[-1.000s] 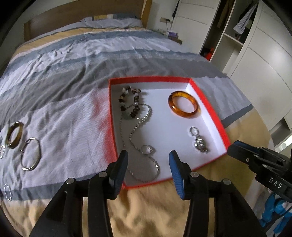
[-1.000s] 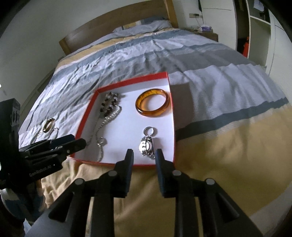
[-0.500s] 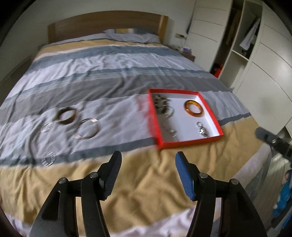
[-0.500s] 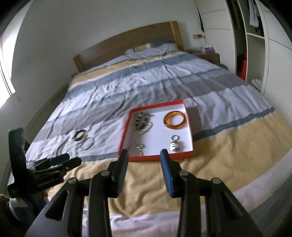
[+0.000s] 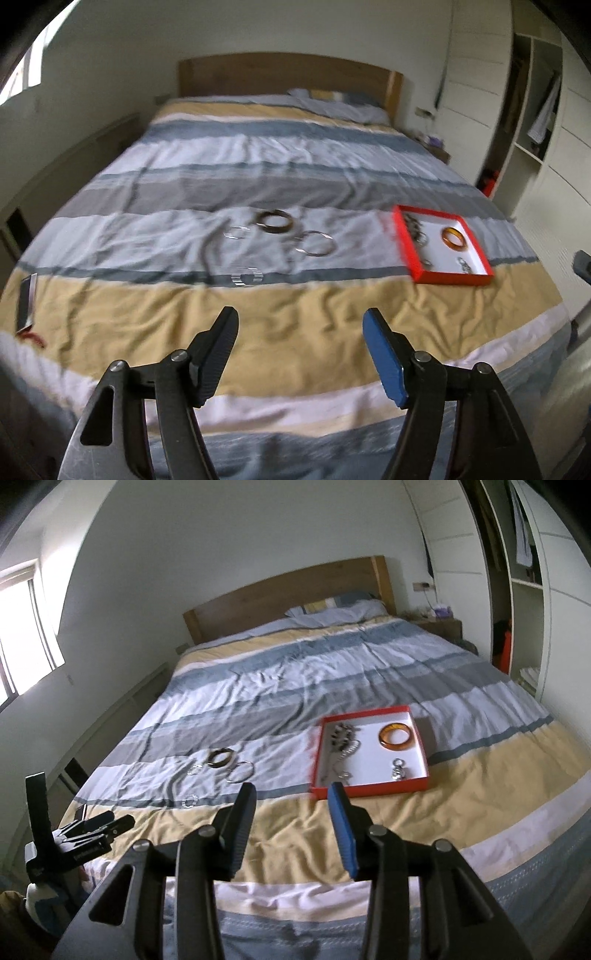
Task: Organize jewelry
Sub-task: 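Move both tools back toward the remaining jewelry on the bed, then grasp the twisted silver hoop with the left tool while the right tool grasps the large silver bangle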
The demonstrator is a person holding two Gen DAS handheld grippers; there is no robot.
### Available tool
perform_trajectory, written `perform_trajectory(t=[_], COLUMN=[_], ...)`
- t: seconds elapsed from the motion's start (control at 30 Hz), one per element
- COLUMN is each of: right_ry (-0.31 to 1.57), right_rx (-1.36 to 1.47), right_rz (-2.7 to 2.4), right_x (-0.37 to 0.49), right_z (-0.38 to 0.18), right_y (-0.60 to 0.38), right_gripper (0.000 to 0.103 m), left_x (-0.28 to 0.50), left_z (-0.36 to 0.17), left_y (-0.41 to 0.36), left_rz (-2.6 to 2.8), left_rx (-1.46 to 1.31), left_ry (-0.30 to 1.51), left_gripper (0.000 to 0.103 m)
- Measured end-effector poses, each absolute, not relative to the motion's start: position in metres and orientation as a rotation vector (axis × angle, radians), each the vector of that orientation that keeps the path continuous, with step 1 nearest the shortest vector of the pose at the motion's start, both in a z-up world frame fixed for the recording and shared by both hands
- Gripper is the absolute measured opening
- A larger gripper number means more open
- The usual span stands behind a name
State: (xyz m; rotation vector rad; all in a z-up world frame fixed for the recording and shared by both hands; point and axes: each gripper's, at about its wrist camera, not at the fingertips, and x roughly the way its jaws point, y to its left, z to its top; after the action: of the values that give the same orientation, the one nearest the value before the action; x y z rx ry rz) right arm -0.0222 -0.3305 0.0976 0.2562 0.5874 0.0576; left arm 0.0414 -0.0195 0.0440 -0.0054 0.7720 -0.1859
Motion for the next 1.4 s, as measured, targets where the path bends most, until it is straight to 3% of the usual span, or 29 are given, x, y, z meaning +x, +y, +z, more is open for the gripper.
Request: perform_trajectory(t=[0.13, 0.27, 0.8, 1.4], right_ry=[0.562, 0.539, 0.497, 0.669], right_rx=[0.235, 0.225, 0.211, 0.158], right_rz=[0.071, 0.085, 0.131, 0.165], right_x=[-0.041, -0.059, -0.078, 0.040], right_z=[0.108, 0.114, 0.126, 0.053], right_y=[-0.308, -0.292, -0.267, -0.242], right_gripper=[0.040, 0.049, 0.050, 0.055], left_x=[0.017, -0.004, -0.045, 0.074], left_z=[0.053, 0.059, 0.068, 0.006], left_y=[0.013, 0.038, 0.084, 0.092], left_rz=[-0.129, -0.076, 0.034, -0.003], left_rx=[-0.027, -0.051, -0.098, -0.058], left_ry=[0.730, 0.699, 0.634, 0.764], left_gripper=[0.075, 0.078, 0.079, 0.079])
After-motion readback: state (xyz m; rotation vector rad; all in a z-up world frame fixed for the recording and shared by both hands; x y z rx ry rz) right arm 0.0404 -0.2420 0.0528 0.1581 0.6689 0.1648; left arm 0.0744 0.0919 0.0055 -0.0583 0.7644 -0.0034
